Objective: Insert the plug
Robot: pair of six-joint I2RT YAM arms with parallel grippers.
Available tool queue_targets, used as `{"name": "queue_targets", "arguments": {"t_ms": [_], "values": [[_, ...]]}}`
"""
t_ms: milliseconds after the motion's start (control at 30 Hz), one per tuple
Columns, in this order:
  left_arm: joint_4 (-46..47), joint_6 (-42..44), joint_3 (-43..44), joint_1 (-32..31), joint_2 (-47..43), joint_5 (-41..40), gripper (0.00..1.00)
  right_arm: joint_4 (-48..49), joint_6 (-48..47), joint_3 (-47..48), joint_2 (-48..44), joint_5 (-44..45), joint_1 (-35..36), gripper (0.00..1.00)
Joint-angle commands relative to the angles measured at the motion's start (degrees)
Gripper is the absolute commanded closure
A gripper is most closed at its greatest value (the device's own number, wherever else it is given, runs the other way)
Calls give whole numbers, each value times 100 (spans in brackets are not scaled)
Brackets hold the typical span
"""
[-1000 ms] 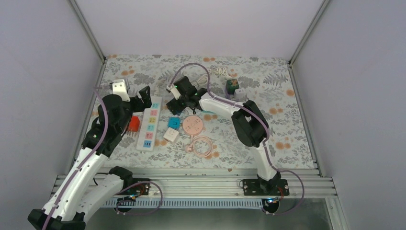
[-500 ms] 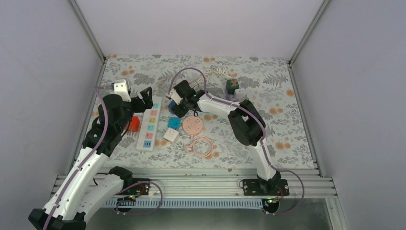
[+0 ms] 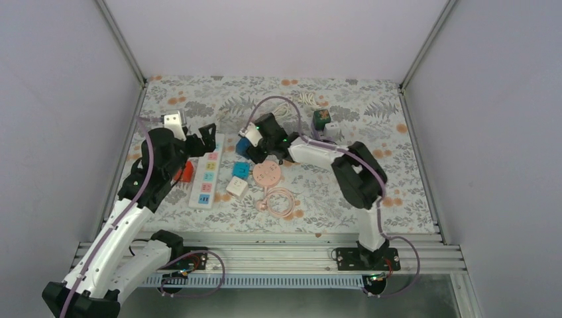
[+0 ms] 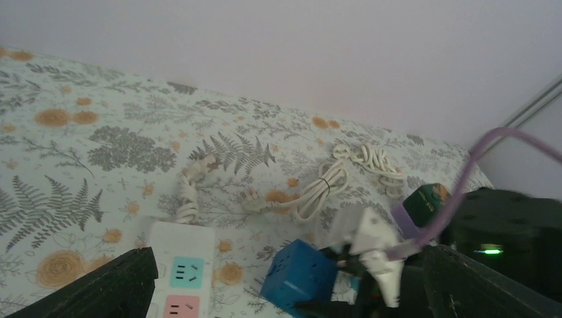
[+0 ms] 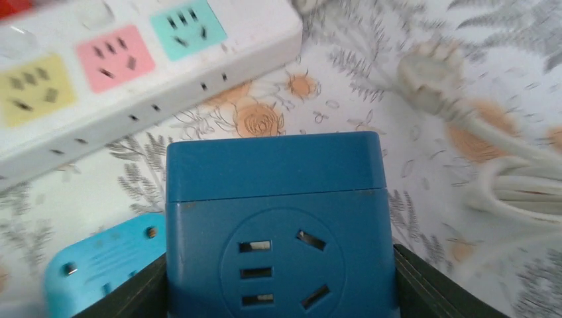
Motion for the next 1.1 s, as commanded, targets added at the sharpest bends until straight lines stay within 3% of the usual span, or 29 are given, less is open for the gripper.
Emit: {"name": "queue_targets", "arguments": {"t_ms": [0,200,400,533,700,800,1067], "values": [[140,-203,-115,58,79,391,0,1775,-6,-888,-1271,-499,-83,56],[288,77,-9,88,268,919,0,2274,-199,-1957,-2565,-1033,-83,55],[715,540,252,111,694,2742,0,2776,-355,-2862,-3662,-1795,-50,55],[795,306,297,358,1002,3638,0,3330,-378,-3414,-4171,-1930,-24,55],[1437,-473,143,428,1250,4995,0,3236,-539,-3426,-4143,-1853,-8,54],[1489,-806,34,425,1374,5070,2,3280,-559,-3386,-4079,-1833,5,54],[990,-718,172,425,1956,5166,5,2841,-649,-2753,-3561,-1596,96,50]]}}
